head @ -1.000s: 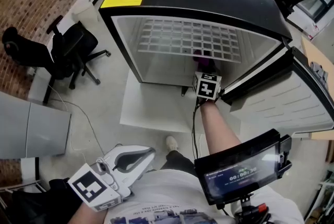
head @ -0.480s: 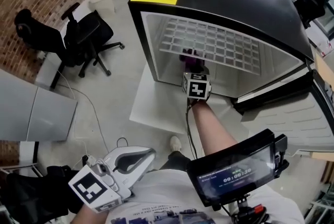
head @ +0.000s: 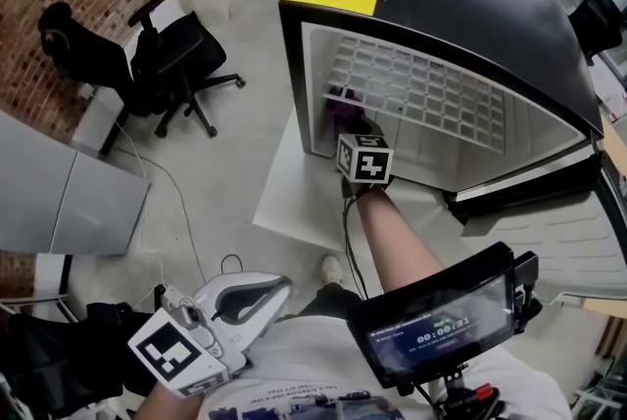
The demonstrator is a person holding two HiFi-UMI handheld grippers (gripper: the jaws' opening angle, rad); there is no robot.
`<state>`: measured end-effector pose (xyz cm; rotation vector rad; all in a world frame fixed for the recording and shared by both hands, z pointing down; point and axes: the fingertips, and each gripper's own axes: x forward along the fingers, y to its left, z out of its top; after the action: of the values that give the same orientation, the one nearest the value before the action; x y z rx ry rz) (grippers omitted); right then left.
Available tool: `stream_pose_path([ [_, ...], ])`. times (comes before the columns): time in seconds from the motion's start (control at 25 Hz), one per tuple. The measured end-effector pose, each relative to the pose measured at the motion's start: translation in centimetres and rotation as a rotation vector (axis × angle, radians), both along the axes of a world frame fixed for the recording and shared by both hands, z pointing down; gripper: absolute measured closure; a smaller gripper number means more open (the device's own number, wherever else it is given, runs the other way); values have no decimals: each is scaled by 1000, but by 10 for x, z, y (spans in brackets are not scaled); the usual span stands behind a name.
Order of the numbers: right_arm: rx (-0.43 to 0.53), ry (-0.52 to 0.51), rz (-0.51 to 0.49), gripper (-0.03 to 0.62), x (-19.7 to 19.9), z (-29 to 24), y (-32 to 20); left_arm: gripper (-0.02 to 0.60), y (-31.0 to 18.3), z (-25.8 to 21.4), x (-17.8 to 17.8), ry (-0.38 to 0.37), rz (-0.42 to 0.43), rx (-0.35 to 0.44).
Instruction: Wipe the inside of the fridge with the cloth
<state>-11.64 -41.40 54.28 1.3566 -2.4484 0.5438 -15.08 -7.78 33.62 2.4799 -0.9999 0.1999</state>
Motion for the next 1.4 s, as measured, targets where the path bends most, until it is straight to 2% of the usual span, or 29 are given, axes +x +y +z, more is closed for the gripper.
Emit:
stream_pose_path([
  [0.12, 23, -14, 0, 520, 7, -9, 5, 574, 2, 0, 5, 3, 24, 4],
  [0.28, 87, 19, 77, 520, 46, -27, 8, 574, 3, 2, 19, 7, 98, 8],
  [0.4, 114, 51, 132, 520, 84, -35, 15, 574, 10, 1, 34, 13, 147, 9],
  [0.68, 142, 148, 329, 520, 192, -44, 31, 574, 14, -1, 67, 40, 270, 29],
  [0.88, 127, 236, 434, 520, 244, -35, 46, 574, 17, -1, 81, 41, 318, 27],
  [1.12, 67, 256, 447, 520, 253, -6, 57, 574, 19, 0, 83, 32, 324, 21],
  [1.4, 28, 220, 382, 520, 218, 12, 57, 574, 23, 4, 73, 18, 285, 3],
])
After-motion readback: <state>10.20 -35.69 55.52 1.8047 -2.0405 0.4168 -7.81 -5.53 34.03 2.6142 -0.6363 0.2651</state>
